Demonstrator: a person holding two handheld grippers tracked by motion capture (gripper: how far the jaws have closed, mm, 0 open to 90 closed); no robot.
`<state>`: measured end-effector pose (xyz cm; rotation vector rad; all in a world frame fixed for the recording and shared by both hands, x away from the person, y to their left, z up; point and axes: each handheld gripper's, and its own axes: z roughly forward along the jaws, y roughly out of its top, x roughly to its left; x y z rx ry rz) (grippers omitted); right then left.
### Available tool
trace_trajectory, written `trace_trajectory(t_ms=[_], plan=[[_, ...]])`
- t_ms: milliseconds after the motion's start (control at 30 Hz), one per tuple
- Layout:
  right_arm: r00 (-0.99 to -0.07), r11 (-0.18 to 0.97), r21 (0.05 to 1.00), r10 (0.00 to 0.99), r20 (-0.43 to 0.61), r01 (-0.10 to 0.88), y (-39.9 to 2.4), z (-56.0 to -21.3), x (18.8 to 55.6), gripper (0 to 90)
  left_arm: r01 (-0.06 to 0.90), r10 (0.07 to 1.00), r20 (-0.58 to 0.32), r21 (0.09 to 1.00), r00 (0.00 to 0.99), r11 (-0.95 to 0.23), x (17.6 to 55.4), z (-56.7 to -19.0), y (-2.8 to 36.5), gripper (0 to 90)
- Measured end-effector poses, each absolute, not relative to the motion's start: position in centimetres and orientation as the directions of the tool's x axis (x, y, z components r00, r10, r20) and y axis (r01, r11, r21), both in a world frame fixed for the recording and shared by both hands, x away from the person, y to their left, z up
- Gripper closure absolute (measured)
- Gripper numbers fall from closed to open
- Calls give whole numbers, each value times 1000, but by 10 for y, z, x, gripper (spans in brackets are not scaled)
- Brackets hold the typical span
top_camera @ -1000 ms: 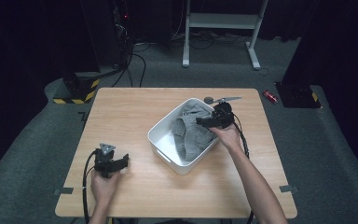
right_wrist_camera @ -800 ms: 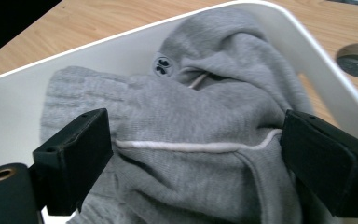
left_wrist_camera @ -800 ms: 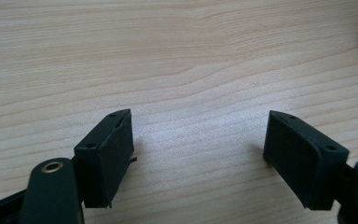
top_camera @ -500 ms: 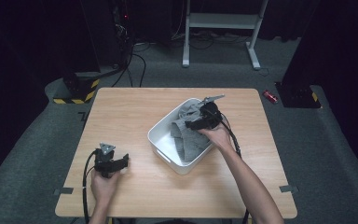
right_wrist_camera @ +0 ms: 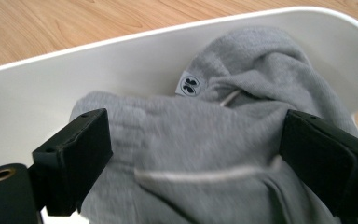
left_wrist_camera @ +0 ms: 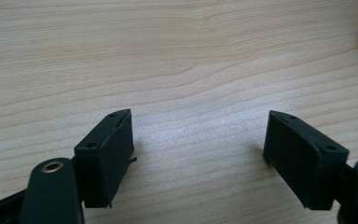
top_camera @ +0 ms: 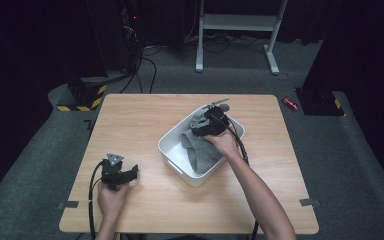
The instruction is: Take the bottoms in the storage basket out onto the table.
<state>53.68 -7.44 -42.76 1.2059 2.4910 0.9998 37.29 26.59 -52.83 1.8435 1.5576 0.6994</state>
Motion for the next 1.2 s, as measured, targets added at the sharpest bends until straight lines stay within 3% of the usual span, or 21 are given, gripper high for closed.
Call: trace_trajectory(t_ms=[267, 633, 1000, 1200], plan=[[-605, 403, 633, 785, 133, 661, -61, -439, 544, 86, 659, 986, 5, 744, 165, -114, 373, -528, 266, 242], [-521, 422, 556, 854, 23, 716, -51, -462, 554, 85, 659, 986, 5, 744, 165, -114, 373, -528, 266, 242], [-491, 384, 570, 870, 39, 726, -50, -485, 559, 79, 659, 986, 6, 744, 164, -114, 373, -528, 266, 242], [-473, 373, 544, 879, 52, 752, -48, -488, 560, 140, 659, 986, 7, 743, 165, -115, 373, -528, 266, 242]])
